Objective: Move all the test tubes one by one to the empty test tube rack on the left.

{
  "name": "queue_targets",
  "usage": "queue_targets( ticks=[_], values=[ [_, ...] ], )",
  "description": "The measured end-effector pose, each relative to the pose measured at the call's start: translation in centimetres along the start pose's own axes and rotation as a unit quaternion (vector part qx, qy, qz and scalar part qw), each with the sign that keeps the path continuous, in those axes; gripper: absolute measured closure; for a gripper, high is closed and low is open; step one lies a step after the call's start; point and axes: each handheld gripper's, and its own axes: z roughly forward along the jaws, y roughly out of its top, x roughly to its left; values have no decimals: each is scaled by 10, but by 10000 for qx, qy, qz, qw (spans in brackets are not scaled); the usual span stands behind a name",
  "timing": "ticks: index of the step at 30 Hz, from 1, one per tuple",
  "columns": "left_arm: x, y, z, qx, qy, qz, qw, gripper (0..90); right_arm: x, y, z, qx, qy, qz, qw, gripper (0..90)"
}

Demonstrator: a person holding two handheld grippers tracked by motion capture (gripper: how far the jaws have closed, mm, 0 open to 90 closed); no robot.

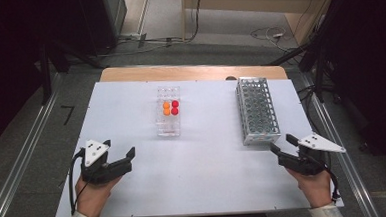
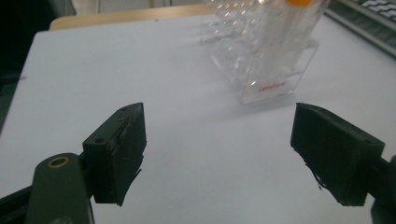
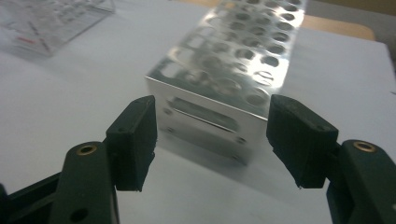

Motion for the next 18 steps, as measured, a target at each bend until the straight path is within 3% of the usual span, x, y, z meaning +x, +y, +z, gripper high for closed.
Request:
queue_targets(
  ticks=[9, 15, 18],
  values=[
    [33, -23, -7, 83, 476, -497, 9976, 158, -40, -28, -7, 287, -608, 566, 9961, 313],
    [36, -26, 0, 261, 532, -500, 9970, 124, -49, -35, -7, 338, -780, 759, 9935, 299],
    [41, -27, 1, 247, 587, -626, 9960, 121, -50, -36, -6, 336, -795, 776, 9932, 290]
  ],
)
